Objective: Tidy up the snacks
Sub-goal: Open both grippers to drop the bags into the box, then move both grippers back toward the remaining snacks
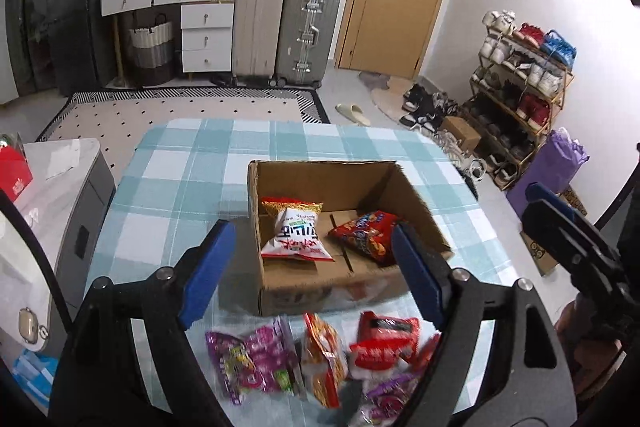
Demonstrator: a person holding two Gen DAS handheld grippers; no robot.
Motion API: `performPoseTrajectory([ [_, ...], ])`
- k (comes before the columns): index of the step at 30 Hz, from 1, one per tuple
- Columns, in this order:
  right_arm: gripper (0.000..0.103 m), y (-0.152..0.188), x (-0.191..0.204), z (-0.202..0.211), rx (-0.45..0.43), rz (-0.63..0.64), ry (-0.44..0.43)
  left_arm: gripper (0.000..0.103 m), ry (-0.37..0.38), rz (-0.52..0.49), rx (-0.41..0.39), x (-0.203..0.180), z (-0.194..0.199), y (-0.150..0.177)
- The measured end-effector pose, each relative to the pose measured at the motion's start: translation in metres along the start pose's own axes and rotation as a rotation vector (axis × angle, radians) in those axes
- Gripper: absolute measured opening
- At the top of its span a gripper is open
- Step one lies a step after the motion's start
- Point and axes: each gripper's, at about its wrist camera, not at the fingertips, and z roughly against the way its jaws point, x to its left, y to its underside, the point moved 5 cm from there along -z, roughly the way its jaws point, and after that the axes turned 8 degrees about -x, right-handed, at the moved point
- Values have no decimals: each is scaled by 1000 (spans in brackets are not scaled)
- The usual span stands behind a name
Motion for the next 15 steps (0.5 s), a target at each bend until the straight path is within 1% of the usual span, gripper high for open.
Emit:
performPoseTrajectory([
  [2, 94, 1, 7, 12, -4, -2, -14, 80, -4, -17, -23, -4, 20, 4],
  [4, 95, 1, 14, 24, -11, -1, -30, 80, -25, -57, -70, -10, 42, 7],
  [7, 98, 2, 23, 42, -35, 19, -36, 82, -33, -88, -118, -18, 71, 12],
  [10, 98, 4, 34, 60, -46, 40, -44, 84, -16, -84, -136, -24, 96, 18],
  [15, 99, 6, 44, 85, -60, 51, -55, 88, -18, -90, -171, -29, 132, 23],
])
